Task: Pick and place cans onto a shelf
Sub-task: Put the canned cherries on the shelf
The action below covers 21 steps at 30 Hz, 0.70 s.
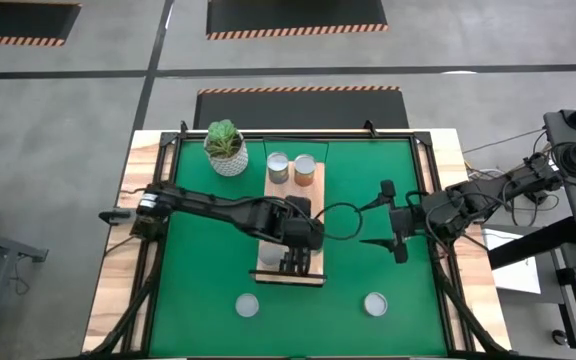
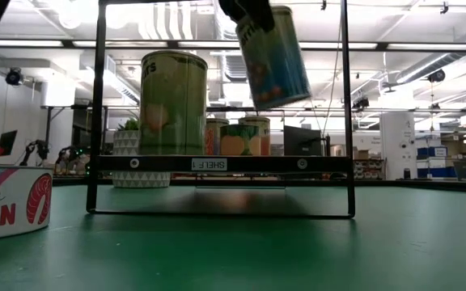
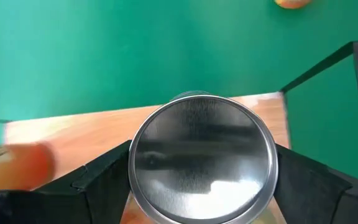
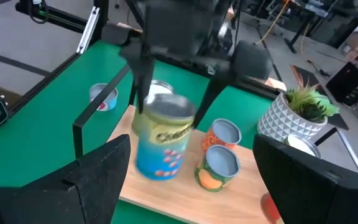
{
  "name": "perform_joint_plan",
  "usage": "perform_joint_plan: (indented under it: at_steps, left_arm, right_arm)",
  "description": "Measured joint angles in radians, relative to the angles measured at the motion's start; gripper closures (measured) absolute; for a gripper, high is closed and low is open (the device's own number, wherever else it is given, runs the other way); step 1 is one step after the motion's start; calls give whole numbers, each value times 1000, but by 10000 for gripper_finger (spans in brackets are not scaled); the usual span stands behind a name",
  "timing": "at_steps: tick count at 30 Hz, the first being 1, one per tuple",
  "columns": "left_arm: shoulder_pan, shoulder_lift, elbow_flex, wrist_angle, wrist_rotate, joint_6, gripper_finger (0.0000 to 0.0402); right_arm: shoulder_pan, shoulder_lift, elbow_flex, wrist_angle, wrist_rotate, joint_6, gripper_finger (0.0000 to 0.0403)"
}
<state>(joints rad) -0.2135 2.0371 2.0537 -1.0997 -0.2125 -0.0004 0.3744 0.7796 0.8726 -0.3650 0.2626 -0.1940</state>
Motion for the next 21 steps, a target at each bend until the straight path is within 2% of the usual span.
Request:
perform_joint_plan:
  at_steps: [8,11,14,21]
  left_arm:
    - [18,53,-2,-1,21,6,96]
    - [18,57,-8,-6,69,-3,96]
    - [16,66,-7,-8,105,-29,96]
    - [15,68,-20,-21,113,-91,91]
  right_arm:
    - [0,5,0,4,0,-8,76]
    - [0,8,0,4,0,-9,76]
    - [0,8,0,5,0,-16,76]
    - [0,8,0,4,0,-16,76]
